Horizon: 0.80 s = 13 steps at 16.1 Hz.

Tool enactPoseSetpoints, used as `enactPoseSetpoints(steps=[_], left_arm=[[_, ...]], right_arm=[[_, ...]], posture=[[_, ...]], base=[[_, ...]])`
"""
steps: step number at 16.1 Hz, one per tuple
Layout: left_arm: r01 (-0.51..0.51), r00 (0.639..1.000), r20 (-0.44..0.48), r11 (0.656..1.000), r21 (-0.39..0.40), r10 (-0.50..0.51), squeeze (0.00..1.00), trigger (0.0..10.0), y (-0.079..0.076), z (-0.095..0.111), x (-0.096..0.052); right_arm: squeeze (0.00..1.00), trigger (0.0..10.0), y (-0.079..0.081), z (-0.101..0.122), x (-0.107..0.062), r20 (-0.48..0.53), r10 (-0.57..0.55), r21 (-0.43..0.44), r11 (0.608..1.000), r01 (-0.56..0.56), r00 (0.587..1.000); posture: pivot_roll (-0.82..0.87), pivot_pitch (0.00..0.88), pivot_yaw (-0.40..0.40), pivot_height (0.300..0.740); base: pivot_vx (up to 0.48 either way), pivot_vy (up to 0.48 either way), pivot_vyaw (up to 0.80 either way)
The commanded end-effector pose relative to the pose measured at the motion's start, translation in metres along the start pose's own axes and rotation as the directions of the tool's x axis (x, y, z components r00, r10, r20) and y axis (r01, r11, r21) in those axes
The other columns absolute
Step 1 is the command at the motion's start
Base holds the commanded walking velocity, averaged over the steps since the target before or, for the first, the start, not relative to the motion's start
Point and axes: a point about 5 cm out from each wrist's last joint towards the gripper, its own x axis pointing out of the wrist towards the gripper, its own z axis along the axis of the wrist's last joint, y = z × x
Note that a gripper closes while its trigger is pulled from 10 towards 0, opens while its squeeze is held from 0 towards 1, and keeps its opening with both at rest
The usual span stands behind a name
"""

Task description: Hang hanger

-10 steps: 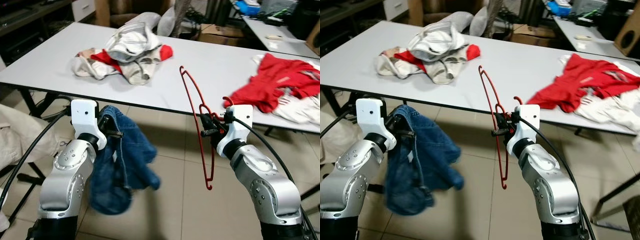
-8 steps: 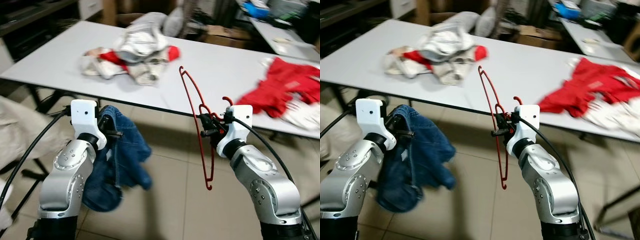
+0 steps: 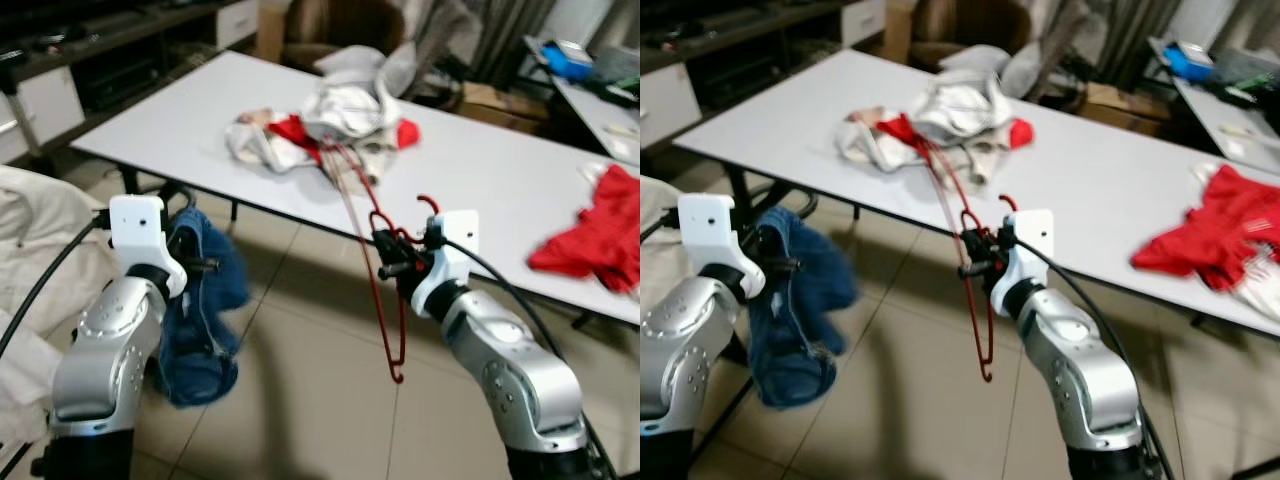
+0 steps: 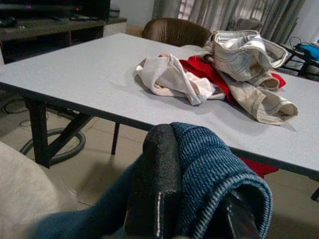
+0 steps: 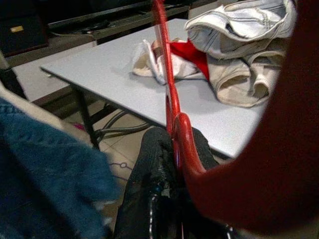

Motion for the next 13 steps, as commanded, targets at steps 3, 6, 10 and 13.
enactPoseSetpoints(steps=[3,6,10,13], left_arm=[[0.075,0.996,0.047,0.997,0.005,-0.075,0.00,10.0,-0.017,0.011,0.005],[0.106,0.993,0.047,0.994,0.020,-0.107,0.00,10.0,-0.020,0.012,0.006],[0.189,0.981,0.041,0.981,0.038,-0.191,0.00,10.0,-0.032,0.013,0.009],[0.187,0.980,0.056,0.982,0.042,-0.189,0.00,10.0,-0.033,0.014,0.010]], right_arm=[[0.00,10.0,-0.012,0.002,-0.005,0.007,-0.049,-0.001,0.999,0.049,0.999],[0.00,10.0,-0.010,0.000,-0.008,0.008,-0.040,0.018,0.999,0.040,0.999],[0.00,10.0,-0.008,-0.001,-0.014,0.024,-0.040,0.020,0.999,0.040,0.999],[0.00,10.0,-0.008,0.001,-0.015,0.040,-0.043,0.032,0.999,0.041,0.998]], posture=[[0.08,0.000,-0.075,0.740],[0.08,0.000,-0.069,0.740],[0.07,0.000,-0.052,0.740],[0.07,0.000,-0.046,0.740]], base=[[0.333,0.000,0.00],[0.334,0.000,-0.80],[0.328,0.000,-0.80],[0.203,0.000,-0.48]])
